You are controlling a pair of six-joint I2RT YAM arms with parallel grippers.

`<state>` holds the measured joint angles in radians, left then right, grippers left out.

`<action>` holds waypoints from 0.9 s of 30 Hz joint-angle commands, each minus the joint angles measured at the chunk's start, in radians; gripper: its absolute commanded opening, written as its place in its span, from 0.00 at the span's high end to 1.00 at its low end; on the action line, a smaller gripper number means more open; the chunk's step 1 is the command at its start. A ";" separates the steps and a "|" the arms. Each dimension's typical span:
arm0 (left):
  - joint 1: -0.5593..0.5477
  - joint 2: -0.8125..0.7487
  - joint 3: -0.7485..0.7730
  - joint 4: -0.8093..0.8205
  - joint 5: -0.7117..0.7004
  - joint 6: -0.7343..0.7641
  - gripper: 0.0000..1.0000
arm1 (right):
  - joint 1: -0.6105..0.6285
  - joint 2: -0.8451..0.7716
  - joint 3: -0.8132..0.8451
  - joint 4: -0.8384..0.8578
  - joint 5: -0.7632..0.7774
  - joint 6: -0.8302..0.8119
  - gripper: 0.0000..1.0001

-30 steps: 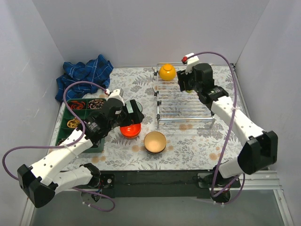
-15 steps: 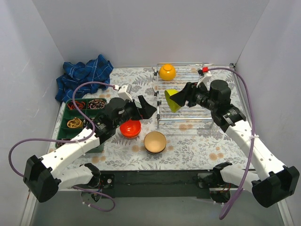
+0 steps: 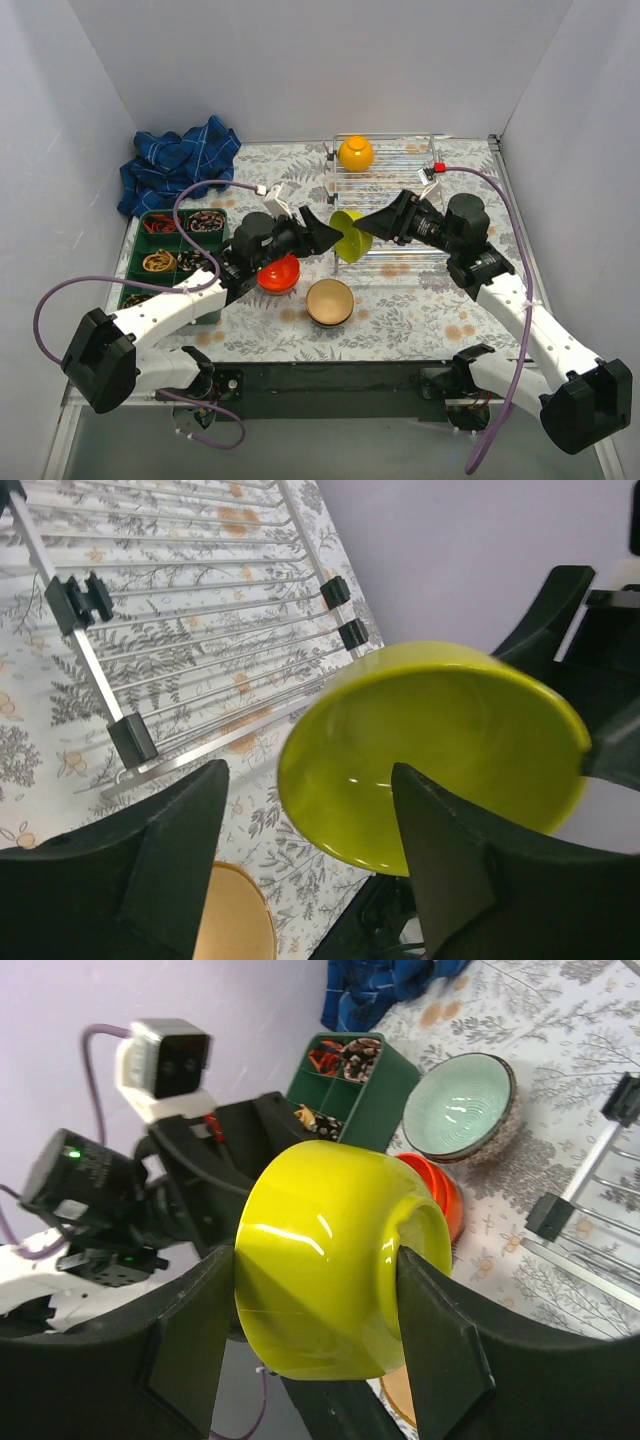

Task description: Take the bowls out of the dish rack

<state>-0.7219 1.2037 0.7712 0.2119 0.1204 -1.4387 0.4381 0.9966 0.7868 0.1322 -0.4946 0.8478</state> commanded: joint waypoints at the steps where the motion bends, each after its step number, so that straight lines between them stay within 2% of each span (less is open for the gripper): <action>1: 0.006 0.000 -0.076 0.070 -0.018 -0.055 0.40 | -0.006 -0.033 -0.018 0.175 -0.065 0.103 0.75; 3: 0.006 0.003 -0.093 0.092 -0.025 -0.083 0.47 | -0.004 -0.033 -0.030 0.202 -0.081 0.129 0.75; 5: 0.006 0.007 -0.099 0.107 -0.015 -0.092 0.50 | -0.004 -0.035 -0.044 0.222 -0.087 0.140 0.75; 8: 0.006 0.013 -0.095 0.122 0.010 -0.100 0.65 | -0.004 -0.035 -0.058 0.230 -0.094 0.149 0.75; 9: 0.006 0.014 -0.095 0.126 0.018 -0.103 0.74 | -0.004 -0.033 -0.061 0.237 -0.099 0.152 0.75; 12: 0.006 0.005 -0.110 0.150 0.038 -0.118 0.87 | -0.004 -0.032 -0.087 0.260 -0.110 0.171 0.74; 13: 0.004 -0.003 -0.113 0.159 0.047 -0.120 0.95 | -0.002 -0.033 -0.095 0.265 -0.110 0.180 0.73; 15: 0.006 -0.015 -0.121 0.153 0.045 -0.123 1.00 | -0.004 -0.036 -0.113 0.273 -0.108 0.183 0.70; 18: 0.006 -0.052 -0.116 0.086 0.007 -0.106 1.00 | -0.004 -0.039 -0.129 0.270 -0.102 0.174 0.53; 19: 0.006 -0.065 -0.116 0.033 -0.016 -0.086 1.00 | -0.004 -0.041 -0.130 0.268 -0.101 0.171 0.42; 21: 0.006 -0.099 -0.098 -0.041 -0.086 -0.063 1.00 | -0.007 -0.046 -0.141 0.267 -0.096 0.158 0.36; 23: 0.007 -0.131 -0.075 -0.162 -0.140 -0.025 1.00 | -0.007 -0.044 -0.141 0.238 -0.093 0.145 0.27; 25: 0.007 -0.148 -0.031 -0.297 -0.205 -0.003 1.00 | -0.009 -0.041 -0.130 0.204 -0.088 0.108 0.12; 27: 0.007 -0.171 -0.003 -0.373 -0.255 0.035 1.00 | -0.012 -0.038 -0.113 0.133 -0.076 0.048 0.08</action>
<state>-0.7273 1.0950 0.6865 0.0776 0.0475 -1.4845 0.4316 0.9806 0.6479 0.3222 -0.5774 0.9981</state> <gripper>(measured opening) 0.053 0.887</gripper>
